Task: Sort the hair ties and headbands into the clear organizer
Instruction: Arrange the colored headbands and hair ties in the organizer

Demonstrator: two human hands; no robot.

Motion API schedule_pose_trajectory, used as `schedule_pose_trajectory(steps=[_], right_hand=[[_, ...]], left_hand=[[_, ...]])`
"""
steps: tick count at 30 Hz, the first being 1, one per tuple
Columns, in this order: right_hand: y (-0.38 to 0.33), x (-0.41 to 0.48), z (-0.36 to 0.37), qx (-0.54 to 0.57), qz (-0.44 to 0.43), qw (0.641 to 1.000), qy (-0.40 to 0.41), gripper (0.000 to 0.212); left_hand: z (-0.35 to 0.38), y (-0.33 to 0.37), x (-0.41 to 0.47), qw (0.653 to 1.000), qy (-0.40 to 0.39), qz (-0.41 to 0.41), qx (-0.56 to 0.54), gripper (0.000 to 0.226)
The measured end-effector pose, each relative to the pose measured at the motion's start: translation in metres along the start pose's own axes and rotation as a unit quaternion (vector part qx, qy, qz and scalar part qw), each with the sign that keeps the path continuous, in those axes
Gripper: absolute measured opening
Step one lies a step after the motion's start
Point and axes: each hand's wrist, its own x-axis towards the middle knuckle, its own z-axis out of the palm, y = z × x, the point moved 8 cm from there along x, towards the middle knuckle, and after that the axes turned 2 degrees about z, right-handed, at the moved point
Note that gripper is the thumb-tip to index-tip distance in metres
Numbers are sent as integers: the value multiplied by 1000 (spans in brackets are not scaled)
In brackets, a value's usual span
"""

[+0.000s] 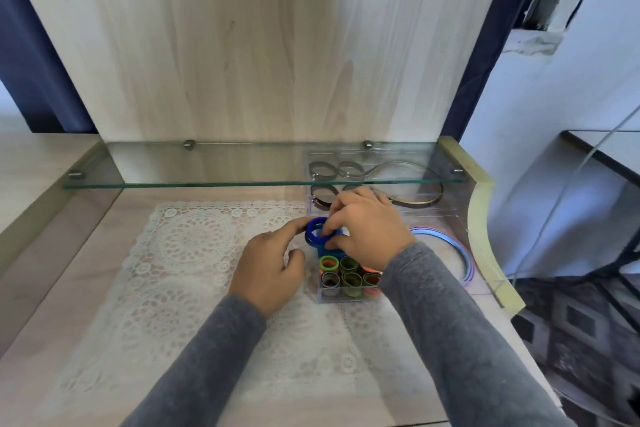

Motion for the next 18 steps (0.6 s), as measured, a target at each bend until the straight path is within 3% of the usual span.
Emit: schedule_pose_trajectory(steps=[10, 18], right_hand=[[67, -18, -1, -1, 74, 997, 5, 24], [92, -20, 15, 2, 116, 993, 5, 24]], left_hand=[[29, 11, 14, 999, -34, 39, -7, 59], [40, 13, 20, 986, -89, 139, 30, 55]])
